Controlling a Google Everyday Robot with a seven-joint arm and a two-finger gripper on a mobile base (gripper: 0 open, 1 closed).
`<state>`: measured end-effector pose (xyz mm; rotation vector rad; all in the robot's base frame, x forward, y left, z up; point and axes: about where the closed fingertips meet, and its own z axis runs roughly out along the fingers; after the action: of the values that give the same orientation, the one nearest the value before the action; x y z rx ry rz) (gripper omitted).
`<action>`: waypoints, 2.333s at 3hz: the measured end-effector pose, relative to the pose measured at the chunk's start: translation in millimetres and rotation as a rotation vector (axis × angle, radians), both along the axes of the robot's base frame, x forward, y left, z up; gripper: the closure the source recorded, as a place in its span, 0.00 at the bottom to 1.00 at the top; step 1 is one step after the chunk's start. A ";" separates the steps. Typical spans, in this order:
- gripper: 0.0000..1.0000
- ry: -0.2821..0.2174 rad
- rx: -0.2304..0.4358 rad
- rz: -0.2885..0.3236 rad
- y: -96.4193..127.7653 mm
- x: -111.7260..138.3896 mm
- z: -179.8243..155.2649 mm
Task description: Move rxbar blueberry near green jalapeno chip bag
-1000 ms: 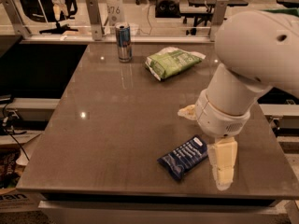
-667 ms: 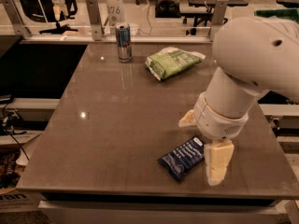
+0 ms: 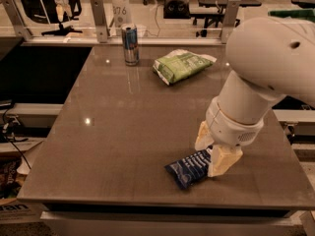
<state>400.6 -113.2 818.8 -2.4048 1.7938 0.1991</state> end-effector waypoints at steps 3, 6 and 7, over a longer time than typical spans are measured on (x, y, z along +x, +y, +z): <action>1.00 -0.035 -0.021 -0.065 -18.3 14.5 16.6; 0.82 -0.125 0.003 -0.098 -21.3 58.7 42.8; 0.59 -0.127 0.008 -0.093 -16.6 60.7 41.8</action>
Offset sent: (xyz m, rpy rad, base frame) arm 0.0082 -0.0250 0.0141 -0.0261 -0.0193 -0.0771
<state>461.3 -129.8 860.6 -2.2667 1.8382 0.0436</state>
